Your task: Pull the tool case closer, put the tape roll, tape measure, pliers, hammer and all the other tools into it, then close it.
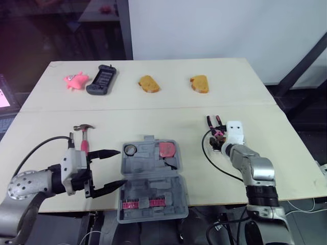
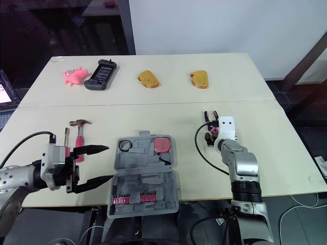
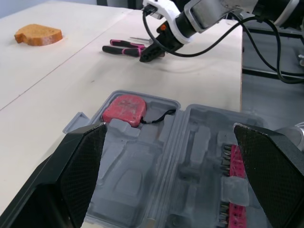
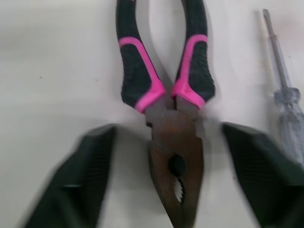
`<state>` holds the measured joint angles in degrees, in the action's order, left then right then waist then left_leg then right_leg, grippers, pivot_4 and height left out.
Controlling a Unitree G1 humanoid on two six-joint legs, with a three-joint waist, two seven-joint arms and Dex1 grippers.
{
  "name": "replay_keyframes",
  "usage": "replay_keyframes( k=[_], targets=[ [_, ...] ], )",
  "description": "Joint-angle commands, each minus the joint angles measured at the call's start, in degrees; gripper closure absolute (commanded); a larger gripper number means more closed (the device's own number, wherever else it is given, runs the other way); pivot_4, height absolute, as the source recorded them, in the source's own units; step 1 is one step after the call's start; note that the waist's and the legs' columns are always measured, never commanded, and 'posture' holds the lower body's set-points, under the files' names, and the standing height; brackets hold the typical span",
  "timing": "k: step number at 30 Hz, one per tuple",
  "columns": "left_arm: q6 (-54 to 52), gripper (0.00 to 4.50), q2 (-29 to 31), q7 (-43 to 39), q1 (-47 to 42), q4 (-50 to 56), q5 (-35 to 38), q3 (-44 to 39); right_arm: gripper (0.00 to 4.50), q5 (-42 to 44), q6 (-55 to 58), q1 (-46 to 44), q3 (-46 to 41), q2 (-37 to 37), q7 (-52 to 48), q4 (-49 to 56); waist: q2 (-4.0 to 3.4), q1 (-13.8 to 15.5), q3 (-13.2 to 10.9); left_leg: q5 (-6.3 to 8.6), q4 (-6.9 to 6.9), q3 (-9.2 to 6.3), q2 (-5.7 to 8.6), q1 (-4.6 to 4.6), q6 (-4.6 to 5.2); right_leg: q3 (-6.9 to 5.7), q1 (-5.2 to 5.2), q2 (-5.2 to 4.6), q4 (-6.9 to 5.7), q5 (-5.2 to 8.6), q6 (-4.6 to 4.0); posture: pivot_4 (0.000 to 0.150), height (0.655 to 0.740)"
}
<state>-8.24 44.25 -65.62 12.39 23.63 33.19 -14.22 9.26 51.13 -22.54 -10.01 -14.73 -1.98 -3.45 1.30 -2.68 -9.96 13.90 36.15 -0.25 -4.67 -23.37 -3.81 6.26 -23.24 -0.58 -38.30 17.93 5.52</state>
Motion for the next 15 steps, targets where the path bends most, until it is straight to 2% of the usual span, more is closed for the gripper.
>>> replay_keyframes(
  k=[1, 2, 3, 10, 15],
  targets=[
    [0.3, 0.0, -0.3, 0.3, -0.5, 1.2, 0.4, 0.0, 2.91, -0.3, -0.6, -0.3, -1.4, -0.4, 0.3, -0.6, 0.0, 0.1, 0.0, 0.0, 0.0, 0.0, 0.0, 0.0, 0.0, 0.0, 0.0, 0.0, 0.0, 0.0, 0.0, 0.15, 0.74],
    [0.3, 0.0, -0.4, 0.3, -0.5, 1.2, 0.3, 0.1, 3.41, -0.3, -0.7, -0.3, -1.3, -0.5, 0.3, -0.7, 0.0, 0.1, 0.0, 0.0, 0.01, 0.0, 0.0, 0.0, 0.0, 0.0, 0.0, -0.01, 0.0, 0.0, 0.0, 0.15, 0.74],
    [0.4, 0.0, -0.4, 0.3, -0.6, 1.0, 0.2, 0.2, 3.53, -0.3, -1.3, -0.2, -1.0, -0.5, 0.0, -0.4, 0.0, 0.1, 0.0, 0.0, 0.01, 0.0, 0.0, 0.0, 0.0, 0.0, 0.0, -0.01, 0.0, 0.0, 0.0, 0.15, 0.74],
    [1.1, 0.0, -0.4, 0.3, -1.6, -0.4, -0.6, 0.9, 3.53, -1.6, -5.2, 0.2, 1.6, -2.0, -2.2, 2.4, -0.04, 0.0, 0.0, 0.0, -0.02, 0.0, 0.0, -0.01, 0.0, 0.0, -0.02, 0.0, 0.0, 0.0, 0.0, 0.15, 0.74],
    [1.3, 0.0, -0.4, 1.0, -3.1, -2.2, -0.9, 0.9, 3.53, -0.8, -7.0, 0.5, 5.1, -5.9, -8.8, 13.1, -0.3, -0.1, -0.2, 0.0, -0.02, 0.01, 0.0, -0.05, 0.0, 0.01, -0.09, 0.0, 0.0, 0.0, 0.01, 0.15, 0.74]
  ],
)
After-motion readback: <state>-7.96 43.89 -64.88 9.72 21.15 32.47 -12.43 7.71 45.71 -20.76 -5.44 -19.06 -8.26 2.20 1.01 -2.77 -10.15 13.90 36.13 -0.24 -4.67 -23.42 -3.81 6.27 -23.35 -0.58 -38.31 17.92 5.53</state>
